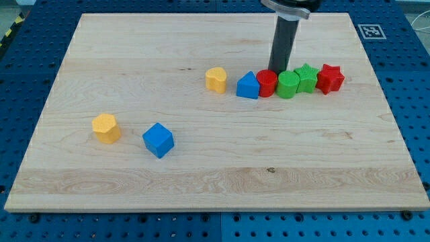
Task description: Nudge the red circle downward a bit
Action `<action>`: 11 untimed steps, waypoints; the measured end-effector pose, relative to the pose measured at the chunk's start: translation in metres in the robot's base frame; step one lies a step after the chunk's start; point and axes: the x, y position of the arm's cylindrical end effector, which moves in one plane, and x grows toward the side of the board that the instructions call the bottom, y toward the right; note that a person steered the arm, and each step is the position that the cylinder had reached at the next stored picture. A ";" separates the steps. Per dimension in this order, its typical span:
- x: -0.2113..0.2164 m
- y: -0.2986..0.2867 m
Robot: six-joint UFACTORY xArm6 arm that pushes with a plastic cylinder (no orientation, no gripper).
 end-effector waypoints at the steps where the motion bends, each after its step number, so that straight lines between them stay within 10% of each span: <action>1: 0.000 0.005; 4: -0.042 0.007; 11: 0.005 -0.025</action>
